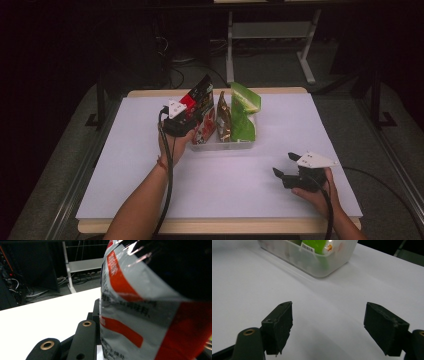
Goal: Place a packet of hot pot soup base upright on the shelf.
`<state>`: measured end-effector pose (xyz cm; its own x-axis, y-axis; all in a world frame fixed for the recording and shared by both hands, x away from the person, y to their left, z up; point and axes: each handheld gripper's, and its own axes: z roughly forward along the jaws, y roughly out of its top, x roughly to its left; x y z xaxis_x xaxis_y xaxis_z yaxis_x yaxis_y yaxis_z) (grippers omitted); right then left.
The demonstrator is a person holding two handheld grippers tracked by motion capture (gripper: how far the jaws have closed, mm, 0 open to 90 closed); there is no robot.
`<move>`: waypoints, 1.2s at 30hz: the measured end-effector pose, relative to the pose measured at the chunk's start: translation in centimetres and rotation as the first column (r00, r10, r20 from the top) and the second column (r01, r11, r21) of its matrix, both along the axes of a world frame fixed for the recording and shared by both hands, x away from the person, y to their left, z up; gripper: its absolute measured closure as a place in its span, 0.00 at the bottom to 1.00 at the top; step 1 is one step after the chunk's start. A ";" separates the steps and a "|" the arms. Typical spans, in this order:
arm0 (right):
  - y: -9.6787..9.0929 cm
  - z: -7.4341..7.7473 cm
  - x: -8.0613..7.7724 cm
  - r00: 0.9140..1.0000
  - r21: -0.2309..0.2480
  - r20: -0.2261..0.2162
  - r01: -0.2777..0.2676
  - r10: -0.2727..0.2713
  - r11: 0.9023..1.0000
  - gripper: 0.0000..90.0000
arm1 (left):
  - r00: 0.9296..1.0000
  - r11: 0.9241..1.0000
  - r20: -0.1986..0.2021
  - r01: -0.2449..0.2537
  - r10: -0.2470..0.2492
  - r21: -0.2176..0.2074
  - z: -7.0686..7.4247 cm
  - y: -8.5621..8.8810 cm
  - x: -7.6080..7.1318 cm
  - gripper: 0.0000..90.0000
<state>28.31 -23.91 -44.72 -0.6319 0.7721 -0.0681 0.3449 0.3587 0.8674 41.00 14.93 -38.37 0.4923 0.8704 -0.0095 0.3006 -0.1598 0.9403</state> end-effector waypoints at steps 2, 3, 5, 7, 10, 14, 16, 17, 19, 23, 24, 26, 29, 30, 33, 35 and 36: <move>0.0 0.0 0.0 1.000 0.010 0.002 -0.013 0.013 1.000 0.25 | 1.000 1.000 -0.002 0.004 -0.004 -0.001 0.0 0.0 0.0 0.78; 0.1 0.1 -0.1 1.000 0.008 0.005 -0.016 0.016 1.000 0.25 | 1.000 1.000 -0.006 0.012 -0.012 -0.004 0.0 0.1 0.0 0.78; 0.1 0.1 -0.1 1.000 0.007 0.006 -0.015 0.015 1.000 0.25 | 1.000 1.000 -0.009 0.022 -0.022 -0.002 0.1 0.2 0.1 0.77; 0.0 0.1 0.0 1.000 0.008 0.003 -0.013 0.013 1.000 0.25 | 1.000 1.000 -0.012 0.027 -0.027 -0.002 0.2 0.2 0.0 0.77; 0.0 0.0 -0.1 1.000 0.007 0.002 -0.012 0.012 1.000 0.25 | 0.999 1.000 -0.014 0.031 -0.031 -0.003 0.2 0.3 0.0 0.76; 0.0 0.1 -0.1 1.000 0.007 0.000 -0.013 0.013 1.000 0.25 | 0.999 0.999 -0.014 0.040 -0.040 -0.015 0.3 0.5 -0.1 0.75; 0.1 0.1 -0.1 1.000 0.007 0.000 -0.014 0.014 1.000 0.25 | 0.999 0.999 -0.014 0.046 -0.046 -0.018 0.5 0.7 -0.2 0.74; 0.1 0.1 -0.1 1.000 0.014 0.001 -0.024 0.024 1.000 0.25 | 0.999 0.998 -0.014 0.052 -0.052 -0.022 0.6 0.9 -0.3 0.74; 0.1 0.1 -0.2 0.999 0.023 0.004 -0.032 0.032 0.999 0.25 | 0.998 0.998 -0.012 0.063 -0.063 -0.009 0.7 1.1 -0.5 0.73; 0.1 0.1 -0.1 0.999 0.018 0.002 -0.035 0.035 0.999 0.25 | 0.996 0.996 -0.004 0.086 -0.086 0.003 0.9 1.5 -0.7 0.71; 0.2 0.0 -0.1 0.999 0.014 0.000 -0.033 0.033 0.999 0.25 | 0.996 0.996 -0.005 0.091 -0.091 0.004 0.9 1.6 -0.8 0.71; 0.2 0.0 -0.1 0.999 0.014 -0.003 -0.033 0.033 0.999 0.25 | 0.995 0.995 0.004 0.101 -0.101 0.013 0.9 1.7 -1.0 0.69; 0.3 0.0 -0.1 0.999 0.010 -0.004 -0.033 0.033 0.999 0.25 | 0.994 0.994 0.003 0.110 -0.110 0.016 1.0 1.7 -1.1 0.68; 0.3 0.0 -0.1 0.999 0.011 -0.005 -0.035 0.035 0.999 0.25 | 0.994 0.994 0.003 0.111 -0.111 0.020 1.0 1.8 -1.2 0.68; 0.3 0.0 -0.1 0.999 0.008 -0.002 -0.038 0.038 0.999 0.25 | 0.993 0.992 0.000 0.120 -0.120 0.028 1.0 1.9 -1.2 0.67; 0.3 0.0 -0.1 0.999 0.007 -0.001 -0.037 0.037 0.999 0.25 | 0.992 0.992 -0.002 0.125 -0.125 0.032 1.1 2.0 -1.3 0.67; 0.3 0.1 -0.1 0.999 0.010 0.000 -0.036 0.036 0.999 0.25 | 0.992 0.991 -0.003 0.125 -0.125 0.035 1.1 2.0 -1.4 0.66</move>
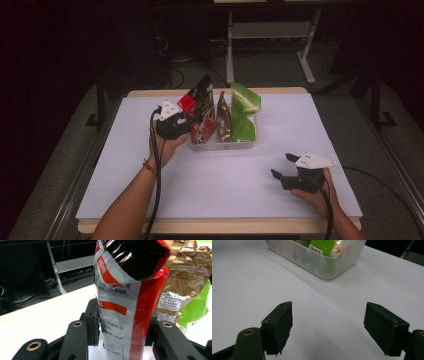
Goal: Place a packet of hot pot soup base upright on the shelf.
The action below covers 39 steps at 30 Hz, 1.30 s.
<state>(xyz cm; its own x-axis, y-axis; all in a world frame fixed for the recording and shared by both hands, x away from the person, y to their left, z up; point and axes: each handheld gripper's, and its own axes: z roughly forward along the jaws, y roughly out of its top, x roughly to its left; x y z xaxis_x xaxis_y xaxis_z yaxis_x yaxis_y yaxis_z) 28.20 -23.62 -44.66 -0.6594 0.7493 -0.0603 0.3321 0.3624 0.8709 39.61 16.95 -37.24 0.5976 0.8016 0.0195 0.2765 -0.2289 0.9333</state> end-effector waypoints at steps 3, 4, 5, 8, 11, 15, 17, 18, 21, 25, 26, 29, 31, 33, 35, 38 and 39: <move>0.0 0.0 0.0 1.000 -0.003 0.000 0.001 -0.001 1.000 0.25 | 1.000 1.000 0.003 0.005 -0.005 0.012 0.1 0.1 -0.1 0.65; 0.0 0.0 0.0 1.000 -0.001 -0.002 -0.001 0.001 1.000 0.25 | 1.000 1.000 0.004 0.010 -0.010 0.016 0.1 0.2 -0.3 0.64; 0.0 0.0 0.0 1.000 0.000 -0.002 0.000 0.000 1.000 0.25 | 1.000 1.000 0.006 0.013 -0.014 0.024 0.2 0.3 -0.4 0.64; 0.0 0.1 0.0 1.000 -0.005 -0.002 0.000 0.000 1.000 0.25 | 1.000 0.999 0.012 0.024 -0.025 0.034 0.3 0.5 -0.6 0.64; 0.1 0.0 0.0 1.000 -0.008 -0.004 0.001 -0.002 1.000 0.25 | 0.999 0.999 0.015 0.032 -0.033 0.038 0.5 0.8 -0.8 0.63; 0.3 0.0 0.0 1.000 -0.015 -0.008 -0.003 0.003 1.000 0.25 | 0.999 0.998 0.019 0.044 -0.045 0.046 0.6 1.1 -1.0 0.64; 0.3 0.0 0.0 1.000 -0.018 -0.006 -0.005 0.005 1.000 0.25 | 0.999 0.998 0.022 0.045 -0.047 0.048 0.6 1.1 -1.1 0.64; 0.4 -0.1 0.0 1.000 -0.024 -0.013 -0.006 0.006 1.000 0.25 | 0.998 0.997 0.020 0.053 -0.054 0.058 0.7 1.2 -1.1 0.65; 0.6 -0.1 0.0 1.000 -0.033 -0.014 -0.013 0.013 0.999 0.25 | 0.998 0.997 0.020 0.060 -0.062 0.054 0.7 1.4 -1.2 0.65; 0.7 -0.1 -0.1 1.000 -0.038 -0.007 -0.015 0.014 0.999 0.25 | 0.998 0.997 0.018 0.066 -0.067 0.050 0.8 1.7 -1.5 0.64; 0.8 0.0 -0.1 1.000 -0.037 -0.009 -0.015 0.015 0.999 0.25 | 0.997 0.996 0.016 0.068 -0.070 0.057 0.8 1.8 -1.6 0.64; 0.9 0.0 -0.1 1.000 -0.046 -0.005 -0.020 0.020 0.999 0.25 | 0.997 0.995 0.017 0.078 -0.079 0.061 0.8 2.0 -1.8 0.64; 0.9 0.1 -0.1 1.000 -0.049 -0.004 -0.021 0.020 0.999 0.25 | 0.996 0.994 0.013 0.088 -0.089 0.062 0.8 2.2 -1.9 0.64; 1.0 0.2 -0.1 1.000 -0.054 0.001 -0.021 0.021 0.998 0.26 | 0.995 0.994 0.018 0.094 -0.095 0.063 0.7 2.3 -2.0 0.64; 1.0 0.3 -0.2 1.000 -0.060 0.008 -0.018 0.018 0.998 0.26 | 0.995 0.993 0.015 0.100 -0.101 0.063 0.6 2.5 -2.1 0.64; 1.0 0.4 -0.2 1.000 -0.063 0.014 -0.018 0.019 0.998 0.26 | 0.994 0.992 0.017 0.104 -0.106 0.075 0.5 2.5 -2.3 0.64; 1.0 0.5 -0.2 1.000 -0.065 0.015 -0.017 0.018 0.998 0.26 | 0.994 0.991 0.016 0.108 -0.110 0.080 0.5 2.6 -2.3 0.64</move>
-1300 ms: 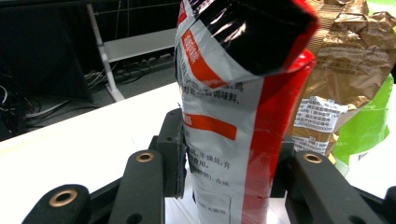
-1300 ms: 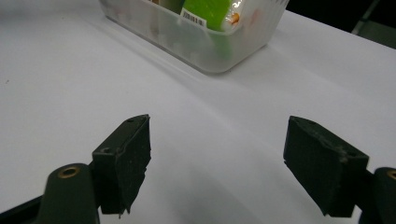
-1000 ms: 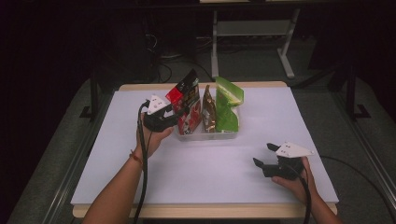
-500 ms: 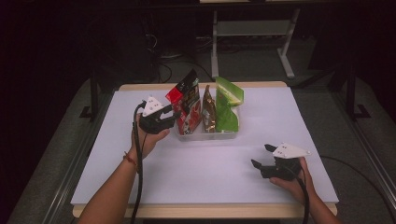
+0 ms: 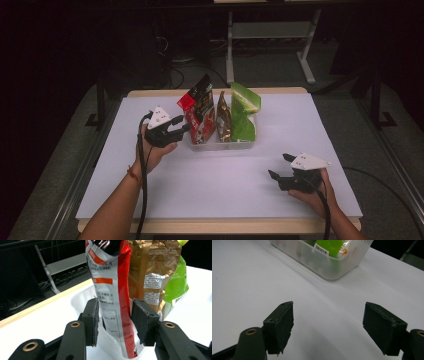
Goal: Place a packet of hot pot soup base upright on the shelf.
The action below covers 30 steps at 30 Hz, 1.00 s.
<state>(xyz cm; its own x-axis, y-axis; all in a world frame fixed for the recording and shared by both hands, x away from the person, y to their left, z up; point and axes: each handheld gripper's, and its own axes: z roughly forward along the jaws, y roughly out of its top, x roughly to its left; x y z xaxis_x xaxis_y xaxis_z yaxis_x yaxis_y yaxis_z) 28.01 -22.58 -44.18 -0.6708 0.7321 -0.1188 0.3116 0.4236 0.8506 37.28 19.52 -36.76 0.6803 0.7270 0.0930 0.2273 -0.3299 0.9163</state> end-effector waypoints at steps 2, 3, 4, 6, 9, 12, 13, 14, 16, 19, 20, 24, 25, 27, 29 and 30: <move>0.0 0.0 0.0 1.000 -0.001 0.001 0.000 0.000 1.000 0.26 | 1.000 1.000 -0.001 0.005 -0.005 0.000 0.0 0.0 -0.1 0.62; 0.0 0.1 -0.1 1.000 -0.010 0.005 0.000 0.000 1.000 0.26 | 1.000 1.000 0.001 0.008 -0.008 0.011 -0.1 0.1 -0.3 0.61; 0.0 0.2 -0.1 1.000 -0.017 0.009 -0.002 0.002 1.000 0.26 | 1.000 1.000 0.004 0.007 -0.007 0.020 -0.1 0.1 -0.4 0.60; 0.1 0.3 -0.1 1.000 -0.023 0.010 0.001 -0.001 1.000 0.26 | 1.000 0.999 0.007 0.008 -0.008 0.033 -0.1 0.1 -0.5 0.58; 0.2 0.4 0.0 1.000 -0.040 0.017 0.000 0.001 0.999 0.26 | 1.000 0.998 0.008 0.009 -0.010 0.058 -0.2 0.4 -0.8 0.55; 0.3 0.5 -0.1 1.000 -0.054 0.021 -0.002 0.004 0.999 0.26 | 1.000 0.998 0.000 0.011 -0.011 0.061 -0.3 0.8 -1.1 0.50; 0.4 0.5 -0.1 1.000 -0.065 0.023 -0.001 0.003 0.998 0.26 | 1.000 0.998 0.006 0.008 -0.009 0.068 -0.3 0.9 -1.2 0.50; 0.4 0.5 -0.1 1.000 -0.065 0.023 -0.001 0.003 0.998 0.26 | 1.000 0.998 0.006 0.008 -0.009 0.068 -0.3 0.9 -1.2 0.49; 0.5 0.6 -0.1 1.000 -0.082 0.028 -0.002 0.004 0.997 0.26 | 1.000 0.997 0.009 0.004 -0.004 0.081 -0.4 1.2 -1.4 0.48; 0.6 1.1 -0.1 0.999 -0.120 0.044 -0.001 0.006 0.993 0.26 | 1.000 0.995 0.005 0.000 -0.001 0.102 -0.8 1.8 -1.8 0.44; 0.5 1.3 -0.1 0.999 -0.128 0.050 0.004 0.002 0.992 0.26 | 1.000 0.994 0.005 -0.005 0.004 0.113 -0.9 2.0 -1.8 0.42; 0.4 1.5 0.1 0.999 -0.140 0.047 0.012 -0.005 0.990 0.24 | 1.000 0.992 0.012 -0.007 0.005 0.124 -1.1 2.6 -2.2 0.38; 0.4 1.6 0.1 0.999 -0.141 0.047 0.015 -0.008 0.990 0.23 | 1.000 0.992 0.017 -0.008 0.006 0.125 -1.1 2.8 -2.4 0.36; 0.2 1.7 0.1 0.999 -0.136 0.050 0.019 -0.013 0.990 0.21 | 1.000 0.991 0.018 -0.011 0.009 0.131 -1.1 3.0 -2.6 0.33; 0.1 1.9 0.0 0.998 -0.136 0.056 0.024 -0.016 0.990 0.21 | 0.998 0.990 0.053 -0.022 0.015 0.141 -1.1 3.5 -3.2 0.32; 0.0 2.0 0.0 0.998 -0.134 0.061 0.027 -0.019 0.991 0.21 | 0.998 0.990 0.053 -0.023 0.016 0.137 -1.1 3.7 -3.3 0.31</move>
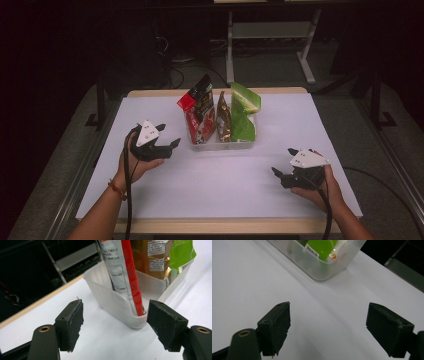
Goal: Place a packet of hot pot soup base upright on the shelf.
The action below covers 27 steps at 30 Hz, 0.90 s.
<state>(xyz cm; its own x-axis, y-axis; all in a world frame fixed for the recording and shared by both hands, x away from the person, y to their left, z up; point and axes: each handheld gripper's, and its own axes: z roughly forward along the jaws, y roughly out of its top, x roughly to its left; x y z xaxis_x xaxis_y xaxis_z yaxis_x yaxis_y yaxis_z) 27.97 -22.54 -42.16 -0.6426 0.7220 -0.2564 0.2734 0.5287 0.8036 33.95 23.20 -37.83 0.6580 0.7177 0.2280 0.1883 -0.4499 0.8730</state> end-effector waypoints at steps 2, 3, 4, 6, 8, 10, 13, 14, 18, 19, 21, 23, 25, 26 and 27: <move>-0.1 0.3 -0.1 1.000 0.006 0.008 0.003 -0.003 1.000 0.20 | 1.000 1.000 0.006 0.003 -0.003 -0.005 0.0 0.5 -0.3 0.29; -0.2 0.4 -0.1 1.000 0.009 0.012 0.002 -0.002 1.000 0.20 | 1.000 1.000 0.011 0.005 -0.005 -0.007 0.0 0.7 -0.5 0.29; -0.3 0.5 -0.1 1.000 0.010 0.016 0.005 -0.005 1.000 0.21 | 1.000 1.000 0.012 0.004 -0.004 -0.005 0.0 1.0 -0.7 0.29; -0.4 0.9 -0.1 1.000 0.019 0.027 0.009 -0.010 1.000 0.21 | 1.000 1.000 0.017 0.006 -0.006 0.001 -0.1 1.4 -1.0 0.28; -0.6 1.2 -0.1 0.999 0.043 0.039 0.013 -0.014 0.999 0.21 | 1.000 1.000 0.014 0.008 -0.008 0.002 -0.3 1.7 -1.2 0.27; -0.7 1.4 -0.2 0.998 0.058 0.061 0.024 -0.028 0.998 0.21 | 1.000 1.000 0.013 0.013 -0.013 0.005 -0.5 2.1 -1.4 0.25; -0.9 1.5 -0.2 0.996 0.071 0.075 0.032 -0.038 0.997 0.20 | 1.000 1.000 0.011 0.008 -0.008 0.011 -0.8 2.7 -1.7 0.23; -1.0 1.4 -0.3 0.996 0.070 0.081 0.040 -0.046 0.997 0.20 | 1.000 1.000 0.012 0.009 -0.009 0.014 -0.9 2.9 -1.8 0.23; -1.4 1.1 -0.4 0.995 0.080 0.084 0.048 -0.054 0.996 0.20 | 1.000 1.000 0.009 0.005 -0.005 0.018 -1.3 3.5 -2.2 0.22; -1.5 1.0 -0.4 0.995 0.081 0.079 0.049 -0.055 0.996 0.20 | 1.000 1.000 0.008 0.003 -0.004 0.021 -1.4 3.7 -2.3 0.21; -1.7 0.9 -0.5 0.995 0.078 0.085 0.048 -0.055 0.996 0.20 | 1.000 1.000 0.010 0.002 -0.003 0.030 -1.6 3.9 -2.5 0.21; -1.7 0.8 -0.6 0.994 0.072 0.088 0.054 -0.060 0.996 0.20 | 1.000 0.999 0.014 -0.002 0.002 0.037 -1.8 4.1 -2.7 0.21; -1.8 0.7 -0.7 0.994 0.072 0.096 0.051 -0.058 0.996 0.20 | 1.000 0.999 0.015 0.006 -0.007 0.036 -1.9 4.4 -2.9 0.21; -1.9 0.7 -0.8 0.993 0.076 0.097 0.054 -0.061 0.996 0.20 | 1.000 0.999 0.015 0.006 -0.007 0.036 -1.9 4.4 -2.9 0.21; -2.0 0.7 -0.9 0.993 0.073 0.103 0.055 -0.063 0.996 0.20 | 1.000 0.999 0.016 -0.002 0.001 0.039 -2.1 4.6 -3.1 0.21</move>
